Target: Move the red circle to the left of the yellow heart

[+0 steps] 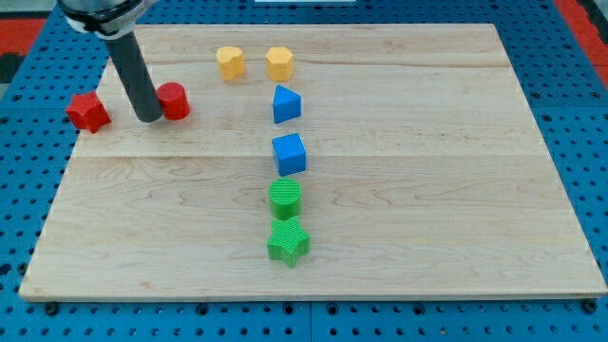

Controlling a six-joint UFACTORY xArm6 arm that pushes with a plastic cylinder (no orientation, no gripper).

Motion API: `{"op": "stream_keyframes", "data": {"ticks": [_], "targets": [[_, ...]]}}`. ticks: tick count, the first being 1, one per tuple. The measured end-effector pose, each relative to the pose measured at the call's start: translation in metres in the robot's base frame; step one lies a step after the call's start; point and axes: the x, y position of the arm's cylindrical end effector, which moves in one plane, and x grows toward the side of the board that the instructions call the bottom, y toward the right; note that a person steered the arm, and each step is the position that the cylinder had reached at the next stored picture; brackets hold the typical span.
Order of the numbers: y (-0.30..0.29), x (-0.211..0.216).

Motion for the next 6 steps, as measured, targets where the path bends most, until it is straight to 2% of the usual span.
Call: {"op": "stream_keyframes", "data": {"ticks": [2, 3, 4, 5, 6], "targets": [[0.055, 0.005], [0.062, -0.050], [0.047, -0.046], [0.044, -0.018], [0.021, -0.039]]}}
